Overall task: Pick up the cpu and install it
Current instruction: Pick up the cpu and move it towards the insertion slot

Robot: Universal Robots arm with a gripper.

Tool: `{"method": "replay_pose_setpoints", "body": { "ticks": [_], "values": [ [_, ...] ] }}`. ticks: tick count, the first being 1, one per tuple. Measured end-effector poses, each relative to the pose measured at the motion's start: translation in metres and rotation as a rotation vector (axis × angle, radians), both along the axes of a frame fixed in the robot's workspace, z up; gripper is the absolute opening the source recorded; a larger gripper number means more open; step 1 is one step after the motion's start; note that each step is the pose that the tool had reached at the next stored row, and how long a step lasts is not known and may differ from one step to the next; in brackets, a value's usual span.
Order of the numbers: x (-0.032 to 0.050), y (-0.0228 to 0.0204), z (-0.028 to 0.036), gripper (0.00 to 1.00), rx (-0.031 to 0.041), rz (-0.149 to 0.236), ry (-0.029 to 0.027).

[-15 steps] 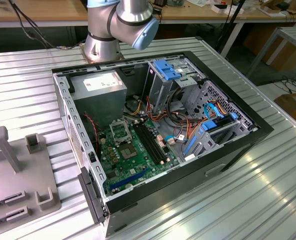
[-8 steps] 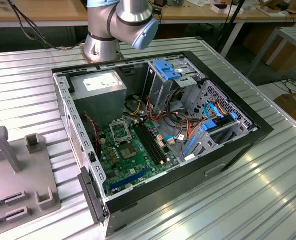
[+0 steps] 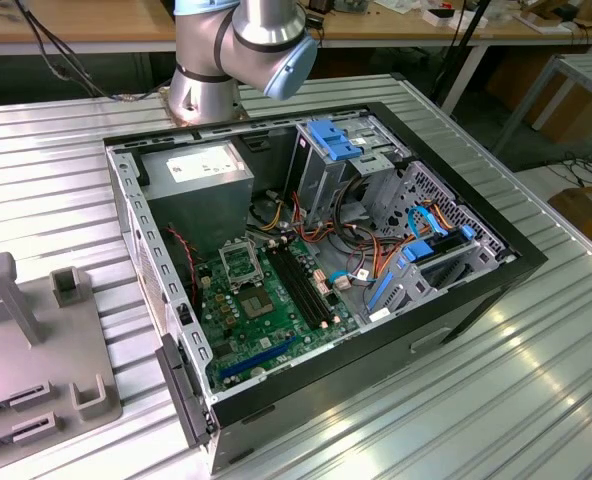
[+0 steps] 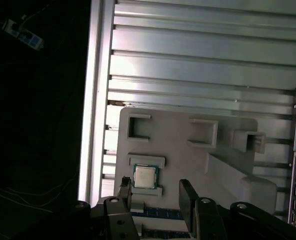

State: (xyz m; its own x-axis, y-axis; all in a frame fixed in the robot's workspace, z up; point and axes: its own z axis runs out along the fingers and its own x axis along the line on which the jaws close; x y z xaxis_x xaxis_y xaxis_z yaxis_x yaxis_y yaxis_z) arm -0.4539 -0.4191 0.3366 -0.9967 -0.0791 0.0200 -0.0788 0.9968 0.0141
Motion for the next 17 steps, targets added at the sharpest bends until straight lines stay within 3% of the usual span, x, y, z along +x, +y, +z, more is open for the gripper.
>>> {"method": "replay_pose_setpoints", "body": {
  "ticks": [9, 17],
  "values": [
    [0.0000, 0.0000, -0.0005, 0.51, 0.0001, 0.000, -0.0001],
    [-0.0036, -0.0001, -0.0091, 0.51, 0.0000, 0.000, 0.0001]
  ]
}}
